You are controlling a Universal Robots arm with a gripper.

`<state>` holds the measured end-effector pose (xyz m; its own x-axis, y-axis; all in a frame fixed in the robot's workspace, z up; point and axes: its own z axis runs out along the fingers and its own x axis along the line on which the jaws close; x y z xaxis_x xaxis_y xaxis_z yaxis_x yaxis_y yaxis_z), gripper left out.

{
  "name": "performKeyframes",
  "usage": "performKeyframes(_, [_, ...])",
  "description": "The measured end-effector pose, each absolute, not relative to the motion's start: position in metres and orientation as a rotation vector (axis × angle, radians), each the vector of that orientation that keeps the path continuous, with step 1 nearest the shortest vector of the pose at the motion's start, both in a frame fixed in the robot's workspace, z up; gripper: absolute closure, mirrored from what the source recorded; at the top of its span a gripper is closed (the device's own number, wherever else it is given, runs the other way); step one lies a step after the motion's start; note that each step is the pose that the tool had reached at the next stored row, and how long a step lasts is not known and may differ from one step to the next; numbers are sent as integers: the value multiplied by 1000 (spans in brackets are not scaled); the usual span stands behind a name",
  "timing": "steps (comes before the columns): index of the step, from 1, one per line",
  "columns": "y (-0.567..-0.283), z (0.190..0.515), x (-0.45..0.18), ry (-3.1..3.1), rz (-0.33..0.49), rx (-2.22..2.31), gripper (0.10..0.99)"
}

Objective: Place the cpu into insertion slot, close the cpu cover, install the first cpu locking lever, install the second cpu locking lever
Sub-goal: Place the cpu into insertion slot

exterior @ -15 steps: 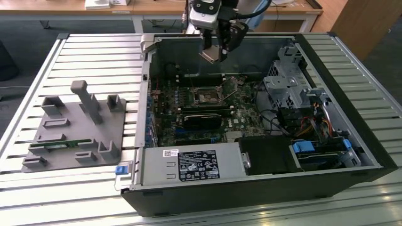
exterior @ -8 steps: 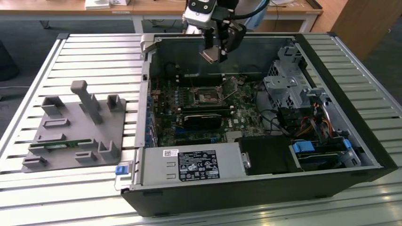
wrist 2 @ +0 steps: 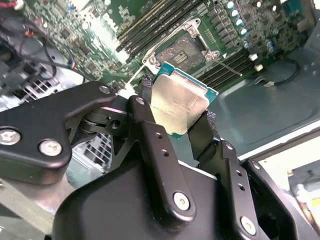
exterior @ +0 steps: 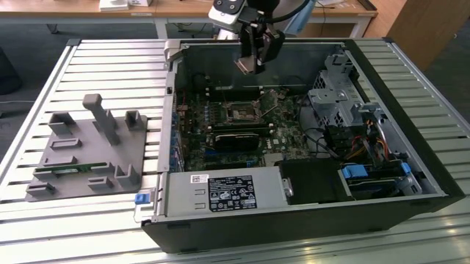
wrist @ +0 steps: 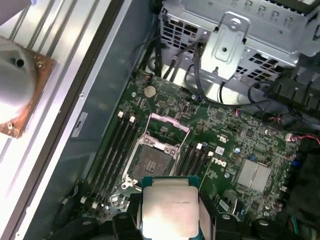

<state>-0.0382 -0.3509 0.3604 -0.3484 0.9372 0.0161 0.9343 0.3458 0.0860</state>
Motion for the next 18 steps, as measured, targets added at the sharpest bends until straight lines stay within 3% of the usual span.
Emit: performKeyframes(18, [-351,355,-38,2410,118,1945,545])
